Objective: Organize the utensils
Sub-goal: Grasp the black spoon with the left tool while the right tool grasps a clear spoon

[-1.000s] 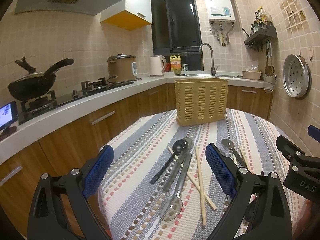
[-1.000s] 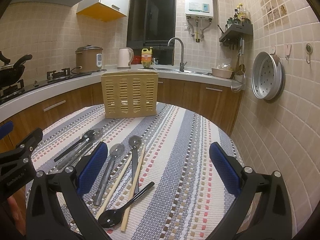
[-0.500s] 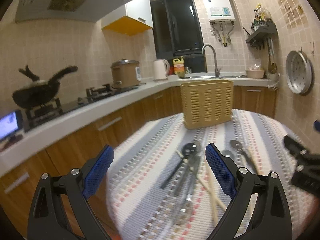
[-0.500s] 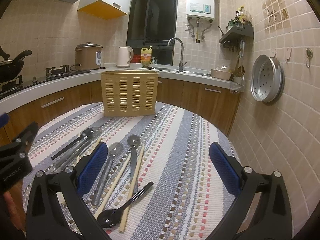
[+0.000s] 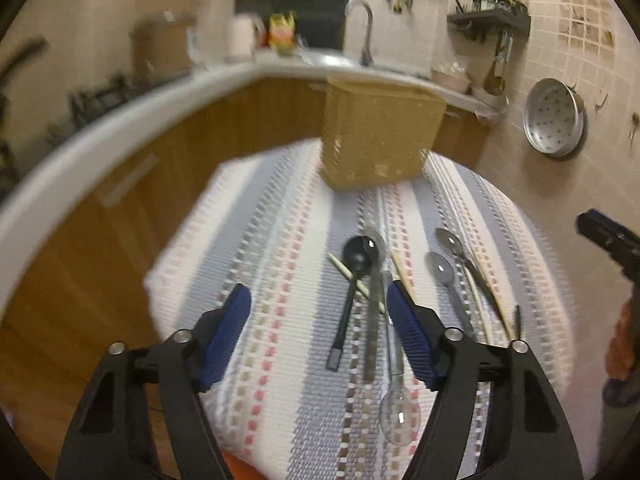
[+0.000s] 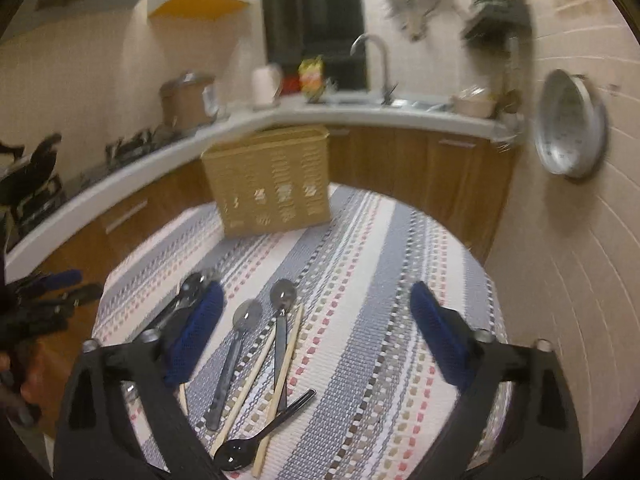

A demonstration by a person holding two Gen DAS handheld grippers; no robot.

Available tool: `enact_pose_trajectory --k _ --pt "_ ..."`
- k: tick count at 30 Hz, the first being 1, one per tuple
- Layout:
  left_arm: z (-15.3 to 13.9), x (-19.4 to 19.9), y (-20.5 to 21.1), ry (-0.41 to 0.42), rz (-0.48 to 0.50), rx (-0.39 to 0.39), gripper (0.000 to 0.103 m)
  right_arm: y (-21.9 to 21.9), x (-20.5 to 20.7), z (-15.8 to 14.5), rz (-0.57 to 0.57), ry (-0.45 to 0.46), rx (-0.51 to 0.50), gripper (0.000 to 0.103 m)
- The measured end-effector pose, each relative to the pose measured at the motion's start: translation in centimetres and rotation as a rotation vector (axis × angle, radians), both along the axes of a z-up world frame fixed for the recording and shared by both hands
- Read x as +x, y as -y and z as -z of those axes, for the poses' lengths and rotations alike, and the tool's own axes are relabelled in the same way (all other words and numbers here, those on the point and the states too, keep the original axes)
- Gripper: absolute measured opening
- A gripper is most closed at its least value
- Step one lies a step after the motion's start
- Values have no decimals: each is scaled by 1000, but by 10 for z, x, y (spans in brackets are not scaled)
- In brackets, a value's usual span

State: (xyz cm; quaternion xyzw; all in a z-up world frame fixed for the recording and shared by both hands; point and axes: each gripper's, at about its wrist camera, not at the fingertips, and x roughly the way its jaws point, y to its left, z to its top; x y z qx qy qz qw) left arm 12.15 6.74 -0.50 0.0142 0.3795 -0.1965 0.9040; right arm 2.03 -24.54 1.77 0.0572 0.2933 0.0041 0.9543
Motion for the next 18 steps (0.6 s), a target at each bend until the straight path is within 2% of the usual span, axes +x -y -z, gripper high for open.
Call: enact_pose_trajectory --k 1,4,6,8,12,15,18 --pt "4 11 3 -52 14 8 60 -1 11 1 -28 -45 -2 77" --pt "14 31 19 -125 66 53 53 -8 41 10 -109 -168 -7 68" --pt "25 42 34 -193 132 81 45 -16 62 20 -157 -258 -32 52" --pt "35 53 44 -253 162 114 35 -22 77 30 -194 -324 -33 46" --pt "51 64 59 -305 192 175 32 -24 114 57 -234 -480 25 35" --pt "54 69 62 -336 205 200 26 -22 129 71 -240 -549 39 29" --pt "55 71 67 -347 218 226 20 -26 137 76 -262 -579 42 24"
